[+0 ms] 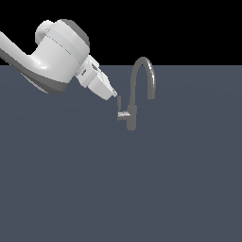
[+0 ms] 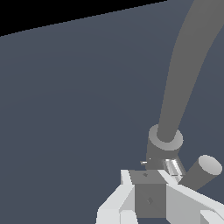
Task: Turn on the faucet by rotating a designated handle.
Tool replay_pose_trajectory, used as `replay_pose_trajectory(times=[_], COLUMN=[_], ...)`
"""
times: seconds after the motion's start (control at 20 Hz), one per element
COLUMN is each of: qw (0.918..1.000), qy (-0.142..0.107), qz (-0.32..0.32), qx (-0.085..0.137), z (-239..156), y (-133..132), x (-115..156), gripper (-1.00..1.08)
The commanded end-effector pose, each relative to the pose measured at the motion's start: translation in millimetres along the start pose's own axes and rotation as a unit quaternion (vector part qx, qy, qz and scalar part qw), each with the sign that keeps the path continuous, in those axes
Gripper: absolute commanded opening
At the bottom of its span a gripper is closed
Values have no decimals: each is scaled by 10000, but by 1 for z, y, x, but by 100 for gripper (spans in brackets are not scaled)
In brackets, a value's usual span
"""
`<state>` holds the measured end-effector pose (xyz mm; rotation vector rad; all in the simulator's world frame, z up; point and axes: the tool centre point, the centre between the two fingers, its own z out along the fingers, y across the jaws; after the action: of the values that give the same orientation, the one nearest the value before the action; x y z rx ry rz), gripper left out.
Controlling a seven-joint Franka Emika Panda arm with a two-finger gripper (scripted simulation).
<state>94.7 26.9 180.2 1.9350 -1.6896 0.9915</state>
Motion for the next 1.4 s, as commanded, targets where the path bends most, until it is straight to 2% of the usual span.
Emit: replay_pose_trajectory(times=[0.0,0.45,1.25,1.35], qw=[9999,9998,9998,9999], qy=[-35,-53,-55,-70], qz=[86,144,146,104], qx=[-44,-84,-83,-57], z=[13,22,11,12], y=[2,5,48,44], x=[-5,-8,6,-1], gripper=[-100,-100,-100,-100])
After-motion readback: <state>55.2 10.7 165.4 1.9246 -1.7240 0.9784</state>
